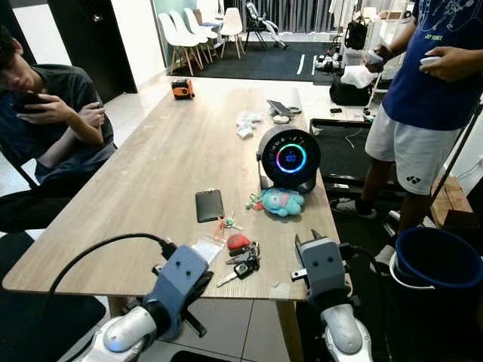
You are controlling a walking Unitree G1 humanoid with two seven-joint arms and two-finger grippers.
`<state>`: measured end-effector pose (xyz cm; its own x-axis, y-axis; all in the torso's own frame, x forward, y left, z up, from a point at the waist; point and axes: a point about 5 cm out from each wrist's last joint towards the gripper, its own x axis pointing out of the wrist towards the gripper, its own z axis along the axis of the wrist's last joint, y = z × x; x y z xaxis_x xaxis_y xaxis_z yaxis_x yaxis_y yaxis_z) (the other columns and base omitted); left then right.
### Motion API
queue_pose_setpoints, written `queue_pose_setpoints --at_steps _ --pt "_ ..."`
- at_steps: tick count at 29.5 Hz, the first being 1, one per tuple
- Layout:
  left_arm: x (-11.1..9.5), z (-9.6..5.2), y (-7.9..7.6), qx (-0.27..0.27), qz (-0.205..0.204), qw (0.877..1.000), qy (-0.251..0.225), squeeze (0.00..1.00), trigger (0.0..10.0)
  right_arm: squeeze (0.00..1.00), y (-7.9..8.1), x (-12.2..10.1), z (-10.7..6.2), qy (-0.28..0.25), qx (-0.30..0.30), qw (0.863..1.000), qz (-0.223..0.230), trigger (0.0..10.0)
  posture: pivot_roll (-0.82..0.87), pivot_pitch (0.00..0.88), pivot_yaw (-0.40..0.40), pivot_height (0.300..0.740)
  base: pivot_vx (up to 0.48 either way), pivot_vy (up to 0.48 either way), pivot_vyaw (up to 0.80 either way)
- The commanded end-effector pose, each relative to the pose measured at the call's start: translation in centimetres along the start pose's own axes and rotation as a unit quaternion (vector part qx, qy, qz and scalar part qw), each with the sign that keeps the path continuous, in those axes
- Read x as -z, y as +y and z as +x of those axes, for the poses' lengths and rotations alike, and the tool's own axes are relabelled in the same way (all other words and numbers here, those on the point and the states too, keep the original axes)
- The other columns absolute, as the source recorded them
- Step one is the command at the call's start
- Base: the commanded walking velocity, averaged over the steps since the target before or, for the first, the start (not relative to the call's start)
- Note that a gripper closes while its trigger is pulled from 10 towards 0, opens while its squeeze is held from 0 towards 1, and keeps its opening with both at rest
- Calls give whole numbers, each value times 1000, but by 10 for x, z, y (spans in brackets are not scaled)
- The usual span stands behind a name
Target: Hang keys on a hook
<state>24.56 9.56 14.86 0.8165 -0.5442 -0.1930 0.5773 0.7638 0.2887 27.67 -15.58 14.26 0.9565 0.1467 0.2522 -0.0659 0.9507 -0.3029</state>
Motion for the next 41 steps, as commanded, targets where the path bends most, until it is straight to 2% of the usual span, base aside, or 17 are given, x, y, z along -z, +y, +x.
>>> queue_pose_setpoints --at_steps 1,4,9,11,14,17,22,23,24,25,26,27,34,35,36,37,41 --pt "-5 9 -1 -14 -7 1000 4 0 10000 0 -2 5 0 15 2 1000 0 10000 18 142 67 740 0 0 0" --pt "-8 20 -2 -26 -8 1000 9 0 10000 0 -3 5 2 15 4 1000 0 10000 18 143 68 740 0 0 0" --pt "-11 30 -5 -20 -6 1000 14 0 10000 0 -3 6 4 17 5 1000 0 10000 19 149 69 740 0 0 0" --pt "-12 43 -8 -11 -7 1000 26 0 10000 0 -3 7 7 19 5 1000 0 10000 19 154 70 740 0 0 0" --pt "-12 47 -9 -7 -8 1000 30 0 10000 0 -2 7 7 19 4 1000 0 10000 19 155 70 740 0 0 0" --pt "-10 60 -7 7 -21 999 45 0 10000 0 1 7 10 19 0 1000 1 10000 15 165 71 740 0 0 0" --pt "-13 70 -7 18 -36 998 50 0 10000 0 3 8 11 20 -3 1000 3 10000 18 167 70 740 0 0 0" --pt "-15 74 -9 24 -37 998 49 188 10000 0 4 9 11 21 -4 1000 4 10000 21 167 69 740 0 0 0" --pt "-15 74 -9 24 -37 998 49 188 10000 0 4 9 11 21 -4 1000 4 10000 21 167 69 740 0 0 0" --pt "-17 78 -10 28 -36 998 47 925 10000 0 5 10 12 23 -5 1000 5 10000 20 166 68 740 0 0 0" --pt "-17 78 -10 28 -36 998 47 925 10000 0 5 10 12 23 -5 1000 5 10000 20 166 68 740 0 0 0" --pt "-19 80 -12 30 -37 998 46 1000 10000 0 5 10 12 24 -6 1000 6 10000 19 166 68 740 0 0 0" --pt "-26 86 -13 35 -54 997 40 1000 10000 0 6 12 13 27 -6 1000 8 10000 22 166 68 740 0 0 0" --pt "-29 88 -13 40 -73 996 39 0 10000 0 6 13 13 29 -6 1000 9 10000 26 170 67 740 0 0 0" --pt "-29 88 -13 40 -73 996 39 0 10000 0 6 13 13 29 -6 1000 9 10000 26 170 67 740 0 0 0" --pt "-31 91 -13 38 -96 994 39 0 10000 0 6 14 12 30 -6 999 10 10000 25 171 68 740 0 0 0" --pt "-35 101 -9 25 -133 990 42 0 10000 0 7 16 12 32 -7 999 10 10000 22 172 72 740 0 0 0"
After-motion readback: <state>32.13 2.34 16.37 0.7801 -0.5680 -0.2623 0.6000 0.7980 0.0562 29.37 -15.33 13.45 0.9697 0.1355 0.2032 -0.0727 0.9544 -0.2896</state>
